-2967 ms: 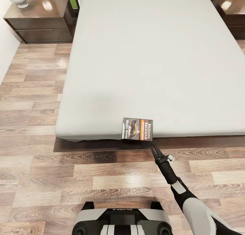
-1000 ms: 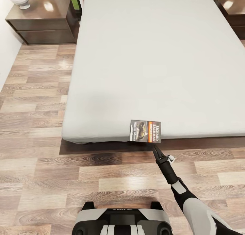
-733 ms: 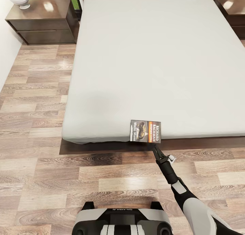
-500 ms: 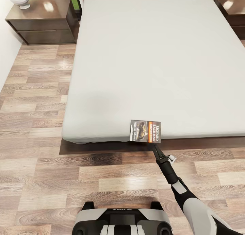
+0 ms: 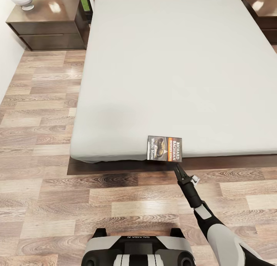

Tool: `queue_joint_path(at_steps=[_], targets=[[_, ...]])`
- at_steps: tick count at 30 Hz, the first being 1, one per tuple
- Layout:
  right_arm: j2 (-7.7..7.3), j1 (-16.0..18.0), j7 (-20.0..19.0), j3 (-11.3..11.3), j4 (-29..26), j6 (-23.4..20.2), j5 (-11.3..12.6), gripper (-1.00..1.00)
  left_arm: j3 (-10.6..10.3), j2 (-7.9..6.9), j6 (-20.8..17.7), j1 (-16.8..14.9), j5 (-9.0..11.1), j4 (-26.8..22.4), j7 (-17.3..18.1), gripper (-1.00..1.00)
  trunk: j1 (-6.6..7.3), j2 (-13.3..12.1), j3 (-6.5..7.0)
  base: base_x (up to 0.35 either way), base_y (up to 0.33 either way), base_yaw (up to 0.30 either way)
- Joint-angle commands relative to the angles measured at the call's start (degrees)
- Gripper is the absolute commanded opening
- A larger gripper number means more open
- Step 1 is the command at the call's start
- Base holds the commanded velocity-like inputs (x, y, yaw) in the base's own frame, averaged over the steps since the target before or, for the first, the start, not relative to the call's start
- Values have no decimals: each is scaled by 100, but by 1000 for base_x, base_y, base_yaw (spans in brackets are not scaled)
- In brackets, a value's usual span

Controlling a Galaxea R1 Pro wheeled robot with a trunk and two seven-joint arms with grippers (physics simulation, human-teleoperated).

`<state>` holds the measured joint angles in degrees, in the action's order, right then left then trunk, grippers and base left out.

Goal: In the bedroom, move the book from the bed onto either nightstand, and place the two sandals side by side next to the bed.

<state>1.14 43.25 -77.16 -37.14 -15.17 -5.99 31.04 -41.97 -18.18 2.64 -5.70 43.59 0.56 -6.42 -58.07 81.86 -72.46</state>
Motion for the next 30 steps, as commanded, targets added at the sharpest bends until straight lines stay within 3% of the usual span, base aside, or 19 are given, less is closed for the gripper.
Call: queue_joint_path(at_steps=[1,30], targets=[[1,0,-11,14,-2,-60,46,100,-48,2,17,-1,39,6,-8,100,0,1,-2,0,0,0],[-26,0,210,32,-3,-60,168,100,-50,7,17,36,36,6,-9,100,0,1,-2,0,0,0]])
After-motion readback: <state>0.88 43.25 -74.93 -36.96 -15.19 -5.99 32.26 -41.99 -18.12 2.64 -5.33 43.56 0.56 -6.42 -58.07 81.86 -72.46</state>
